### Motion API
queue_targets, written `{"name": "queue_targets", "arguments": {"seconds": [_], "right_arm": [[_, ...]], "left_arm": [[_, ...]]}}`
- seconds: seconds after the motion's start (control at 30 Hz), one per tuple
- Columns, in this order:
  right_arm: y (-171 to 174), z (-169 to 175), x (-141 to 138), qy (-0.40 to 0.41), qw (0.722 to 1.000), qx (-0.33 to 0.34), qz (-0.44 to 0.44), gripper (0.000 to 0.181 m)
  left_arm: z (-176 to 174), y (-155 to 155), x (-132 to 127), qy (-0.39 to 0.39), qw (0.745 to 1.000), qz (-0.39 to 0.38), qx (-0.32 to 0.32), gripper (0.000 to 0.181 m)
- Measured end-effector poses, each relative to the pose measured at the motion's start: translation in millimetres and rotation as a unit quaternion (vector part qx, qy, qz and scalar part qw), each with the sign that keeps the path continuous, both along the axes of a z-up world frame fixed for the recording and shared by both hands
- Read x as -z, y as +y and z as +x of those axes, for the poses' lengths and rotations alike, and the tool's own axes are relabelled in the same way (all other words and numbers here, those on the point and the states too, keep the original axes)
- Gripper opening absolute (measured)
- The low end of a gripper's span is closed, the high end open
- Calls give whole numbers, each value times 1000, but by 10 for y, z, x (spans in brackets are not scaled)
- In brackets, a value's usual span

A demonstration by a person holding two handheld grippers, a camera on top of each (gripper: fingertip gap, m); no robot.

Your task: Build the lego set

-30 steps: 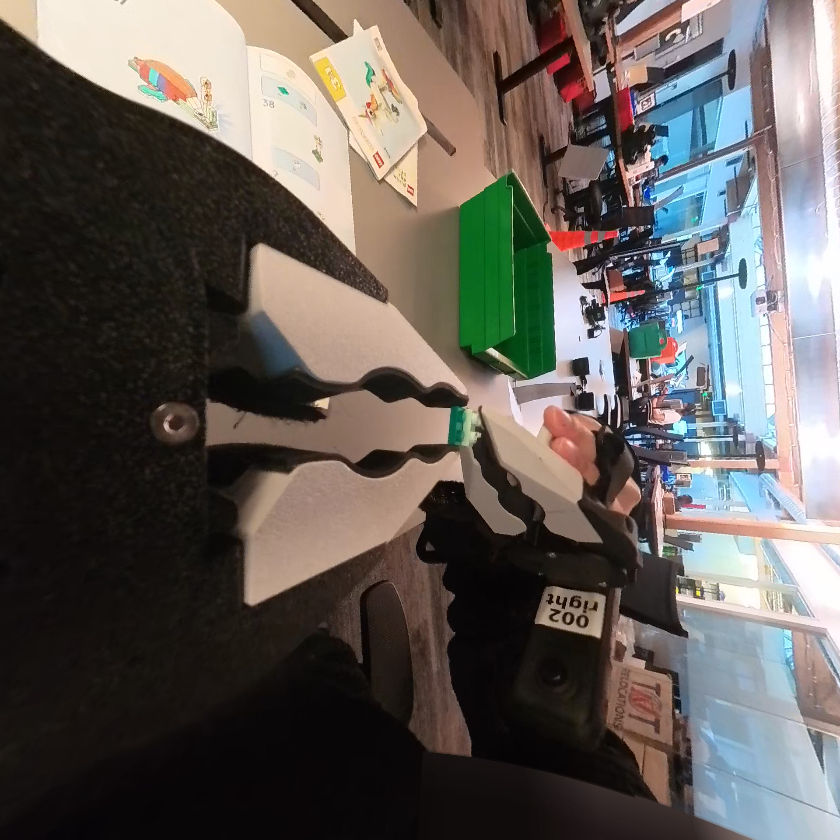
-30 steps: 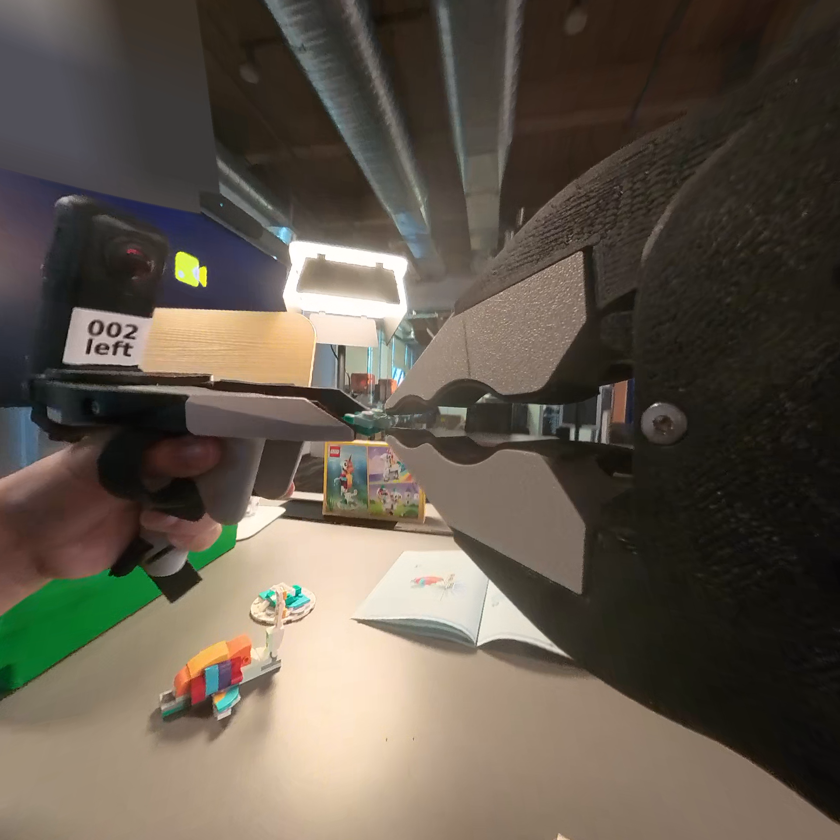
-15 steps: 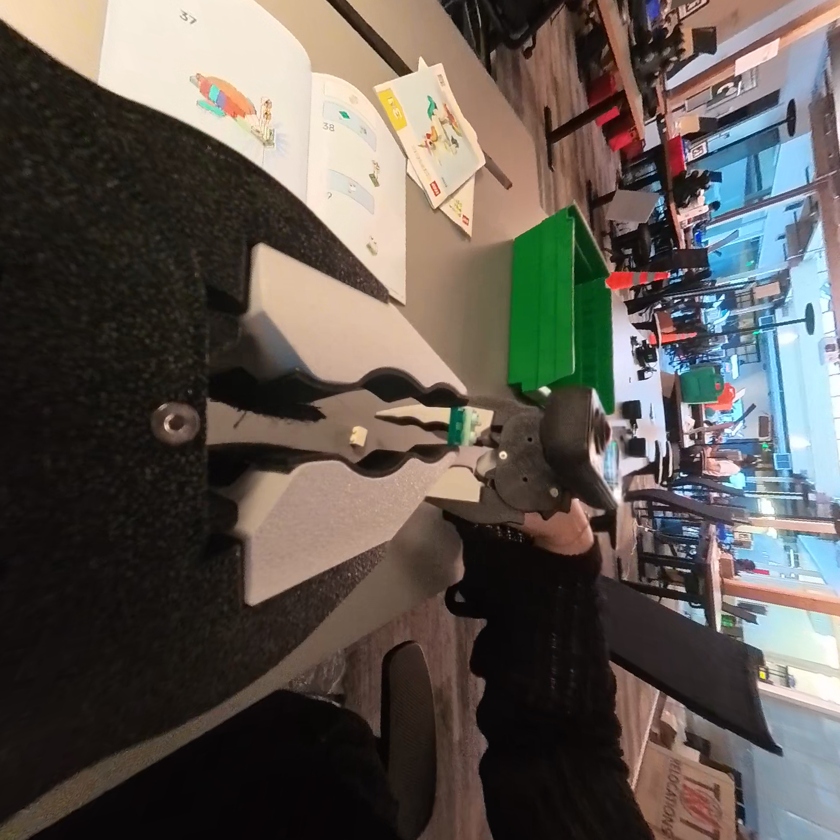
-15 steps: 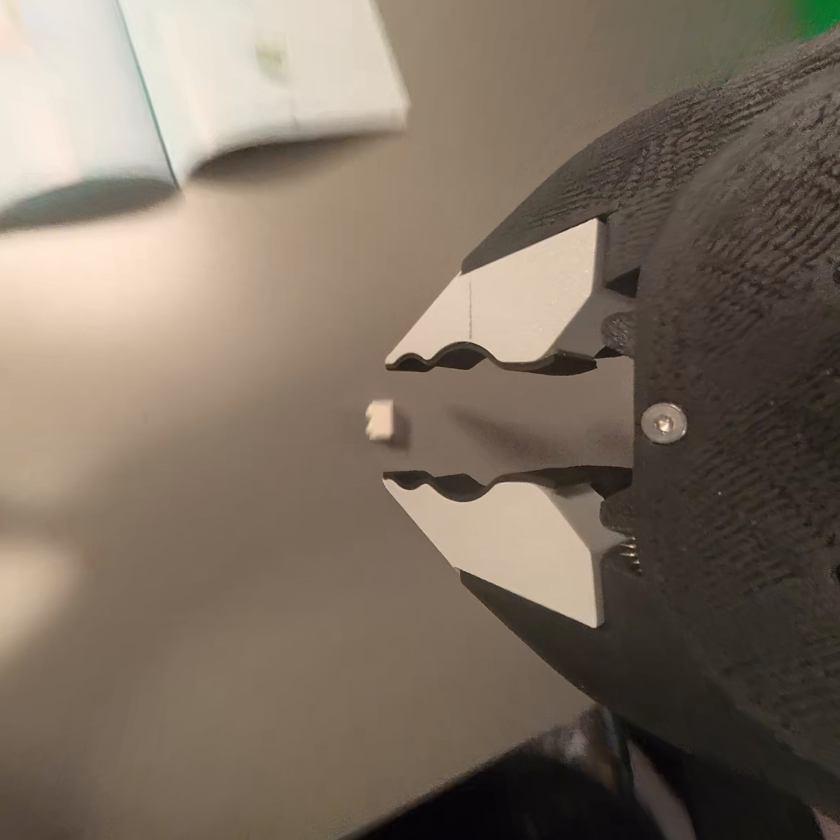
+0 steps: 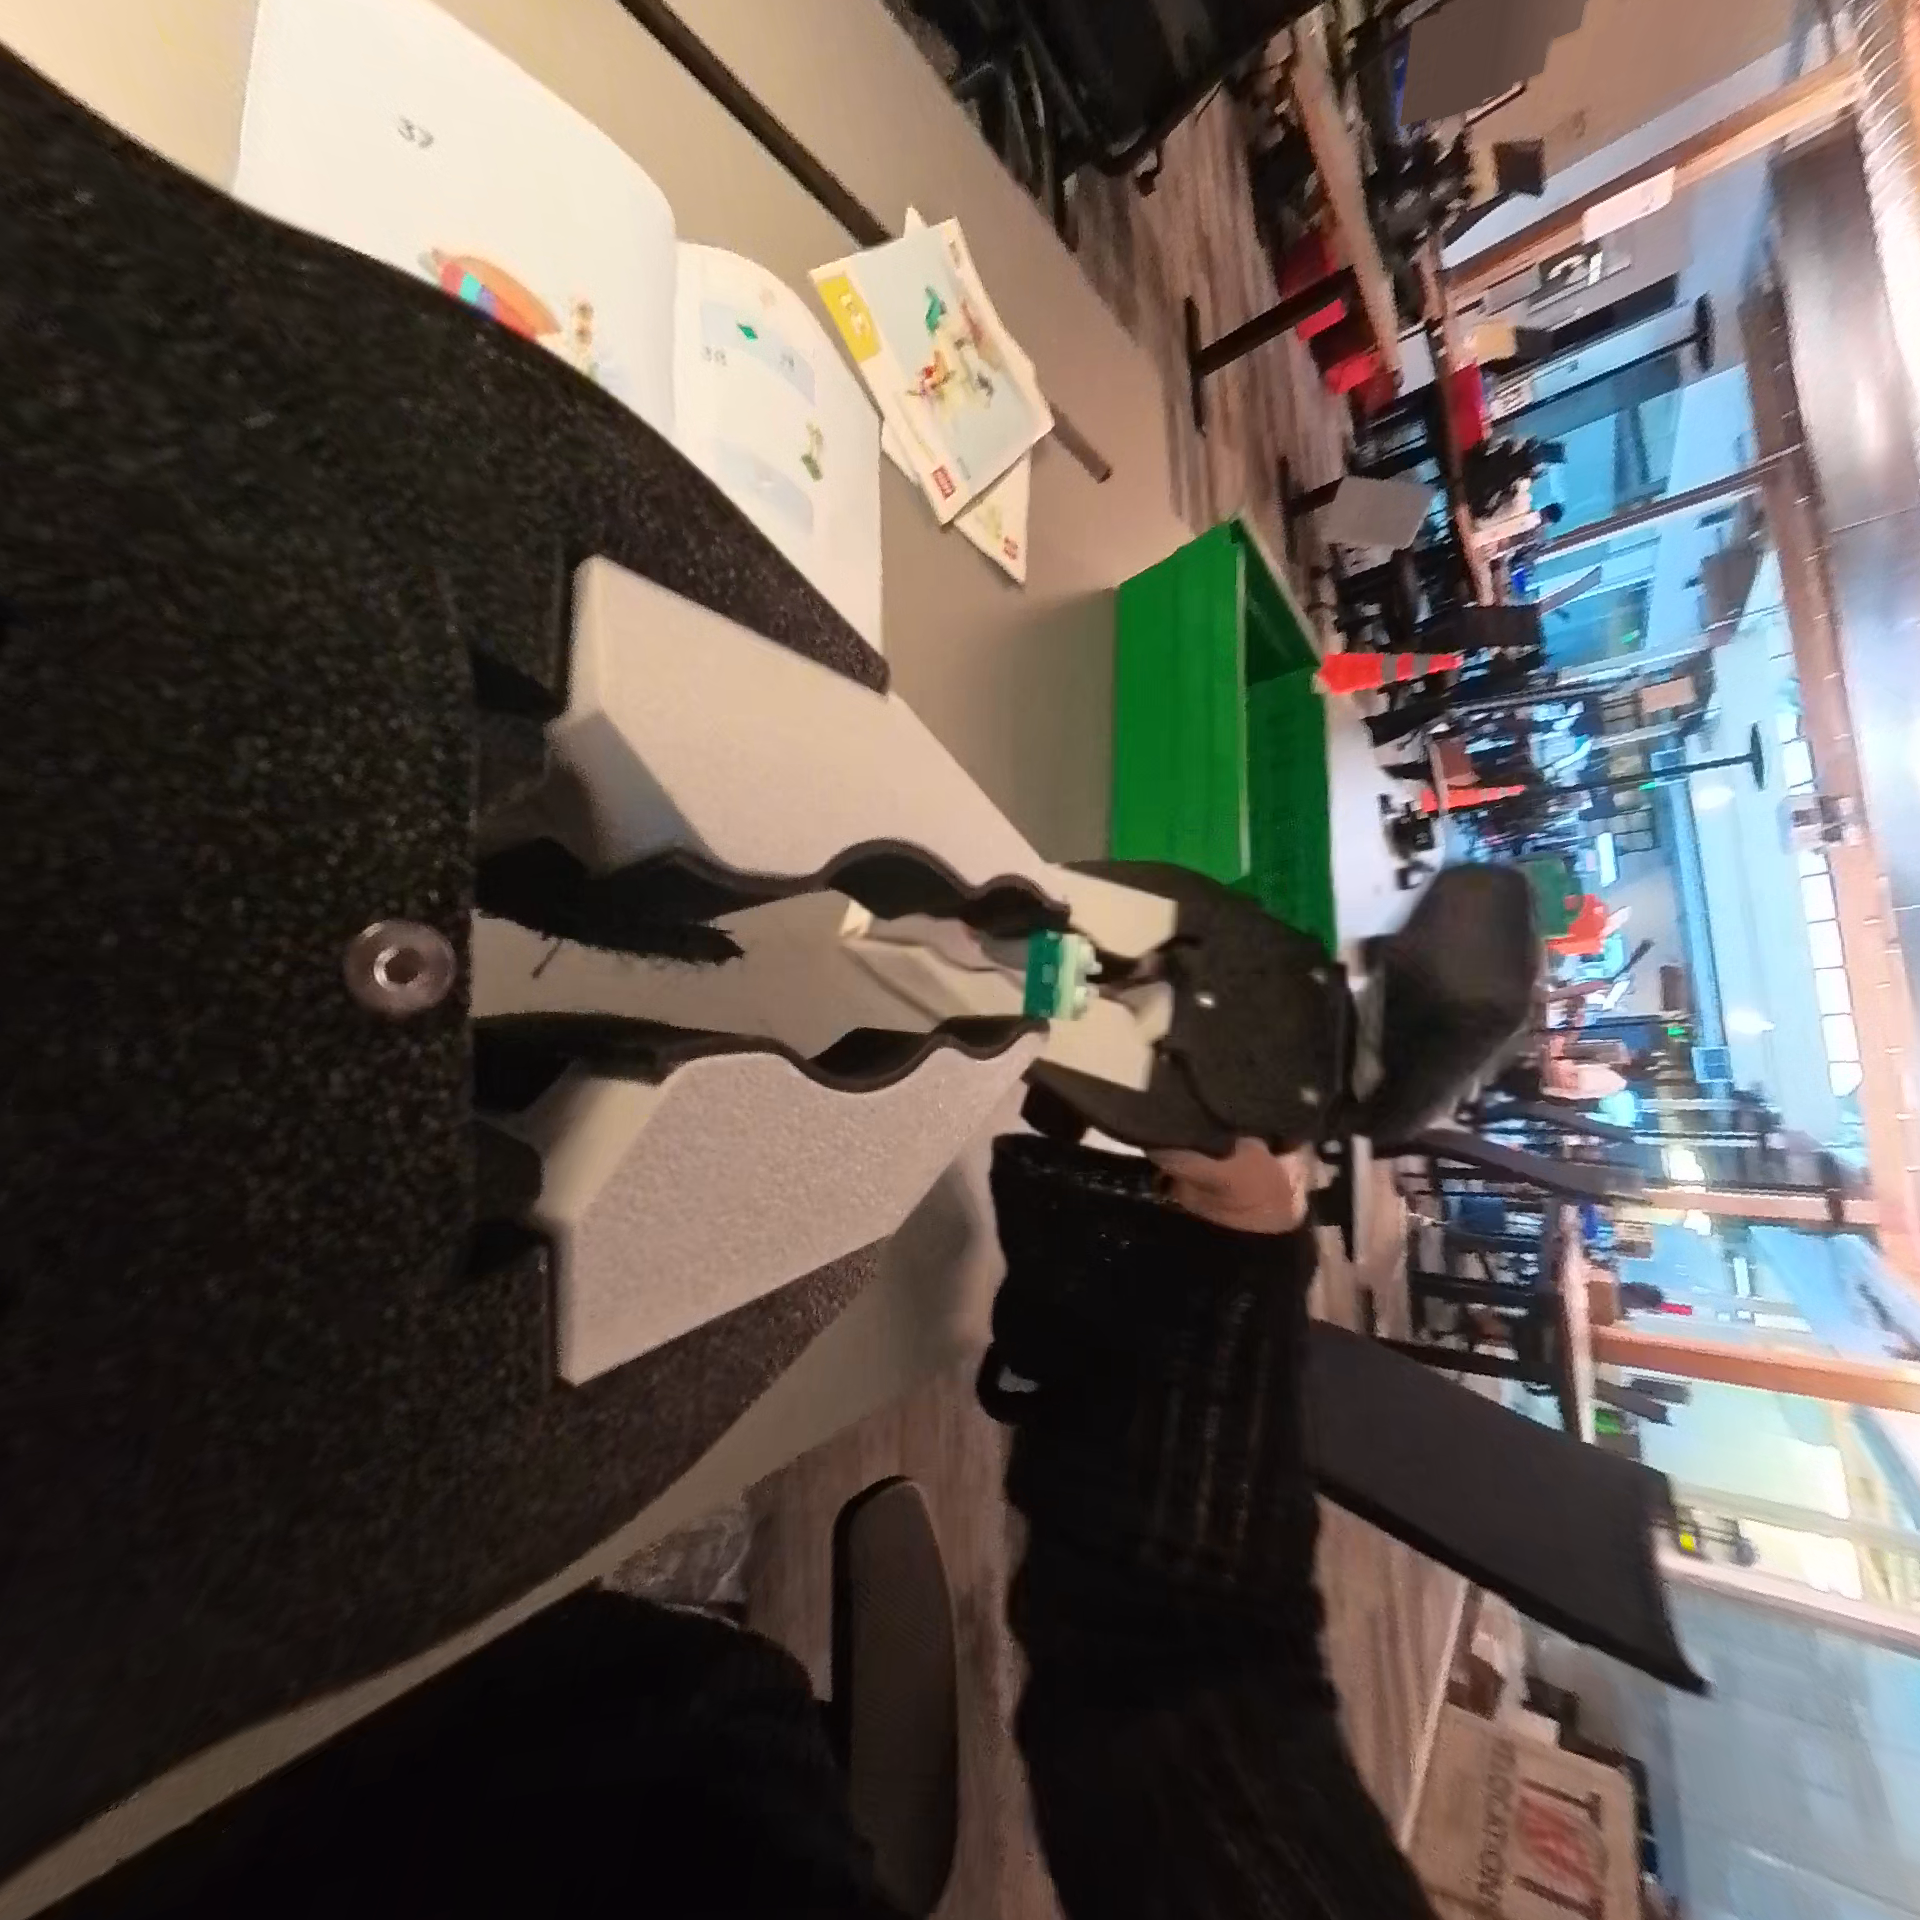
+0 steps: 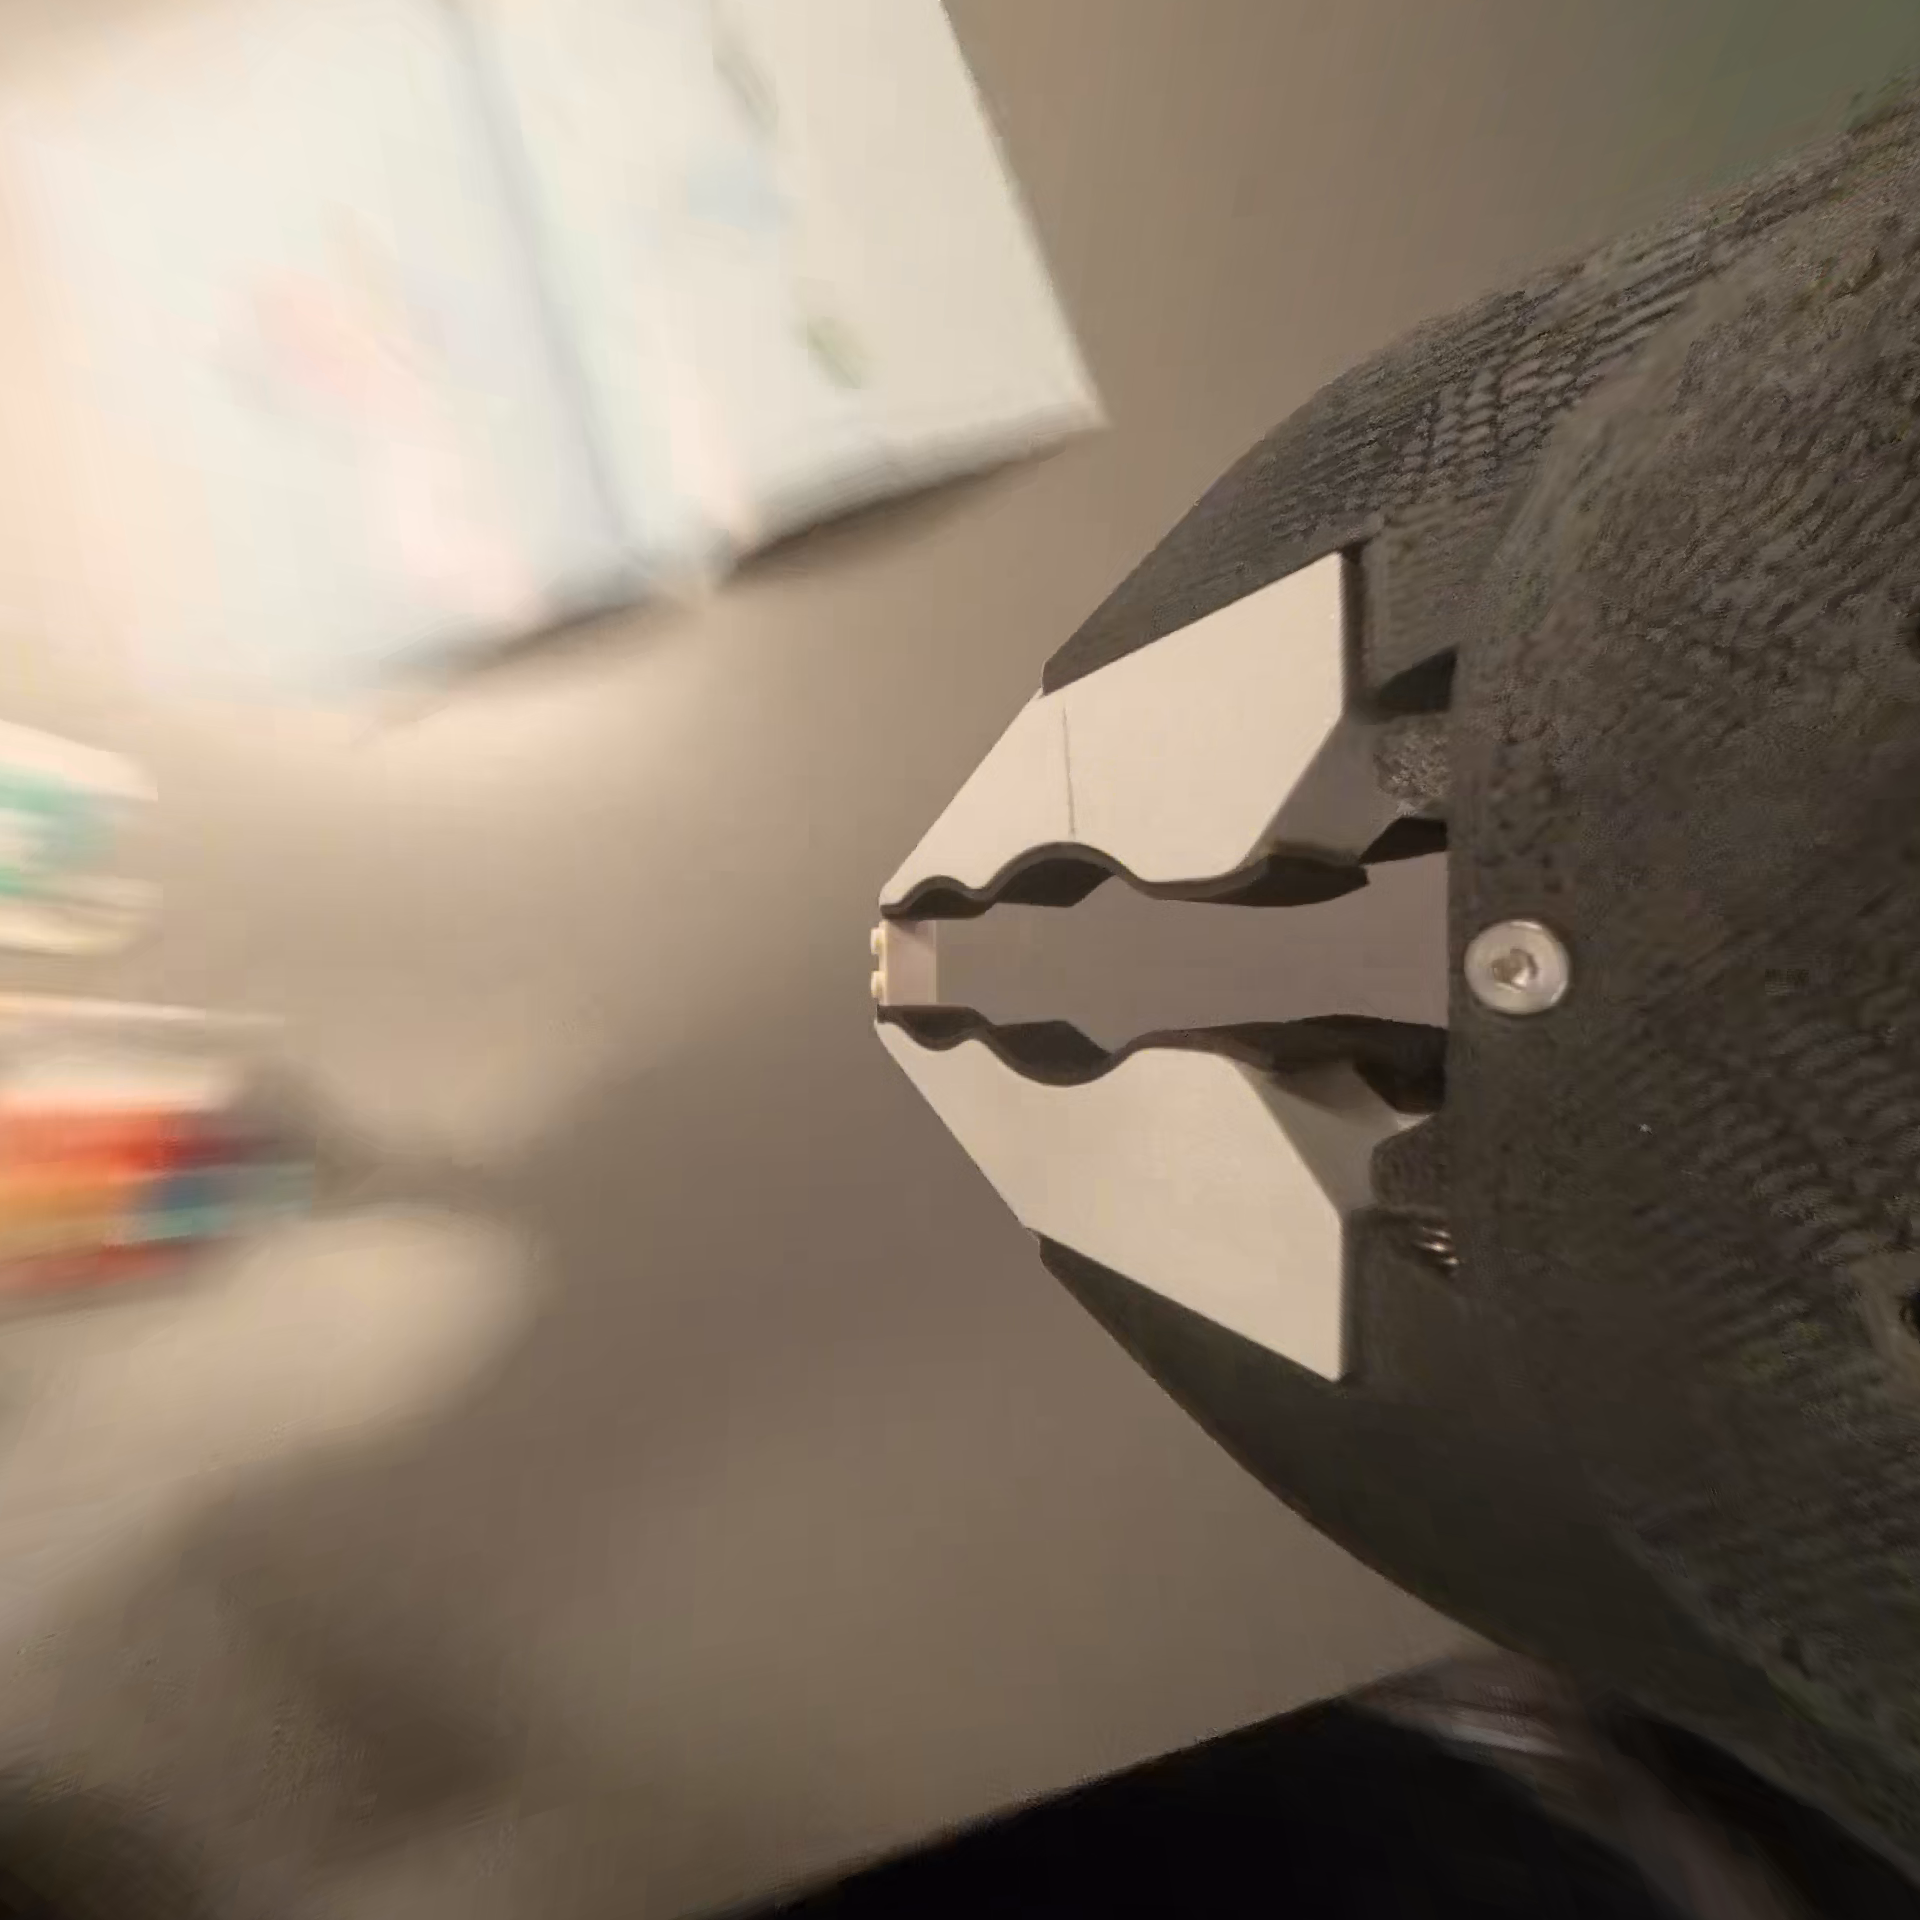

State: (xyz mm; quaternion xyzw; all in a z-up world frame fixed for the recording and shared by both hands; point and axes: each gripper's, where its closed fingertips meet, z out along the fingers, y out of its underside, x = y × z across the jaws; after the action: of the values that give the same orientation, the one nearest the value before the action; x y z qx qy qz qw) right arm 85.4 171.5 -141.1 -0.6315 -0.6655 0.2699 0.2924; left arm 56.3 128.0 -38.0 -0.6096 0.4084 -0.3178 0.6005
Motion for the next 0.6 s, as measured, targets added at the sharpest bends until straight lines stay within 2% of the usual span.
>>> {"name": "queue_targets", "arguments": {"seconds": [0.03, 0.13, 0.23, 0.37, 0.6], "right_arm": [[-29, -123, -359, 97, 995, 2, -2, 14], [-349, -268, -1337, 332, 942, -37, -34, 14], [-637, -310, -1768, 410, 906, -78, -75, 14], [-840, -387, -1912, 421, 893, -111, -110, 14], [-848, -385, -1943, 428, 889, -117, -113, 14]], "left_arm": [[-25, -19, -82, -13, 1000, 7, -1, 13], [-75, -106, -315, -56, 998, 23, 4, 14], [-75, -215, -482, -95, 995, 20, 22, 14], [-43, -314, -559, -103, 994, 19, 39, 14], [-77, -380, -662, -131, 990, 10, 56, 14]]}}
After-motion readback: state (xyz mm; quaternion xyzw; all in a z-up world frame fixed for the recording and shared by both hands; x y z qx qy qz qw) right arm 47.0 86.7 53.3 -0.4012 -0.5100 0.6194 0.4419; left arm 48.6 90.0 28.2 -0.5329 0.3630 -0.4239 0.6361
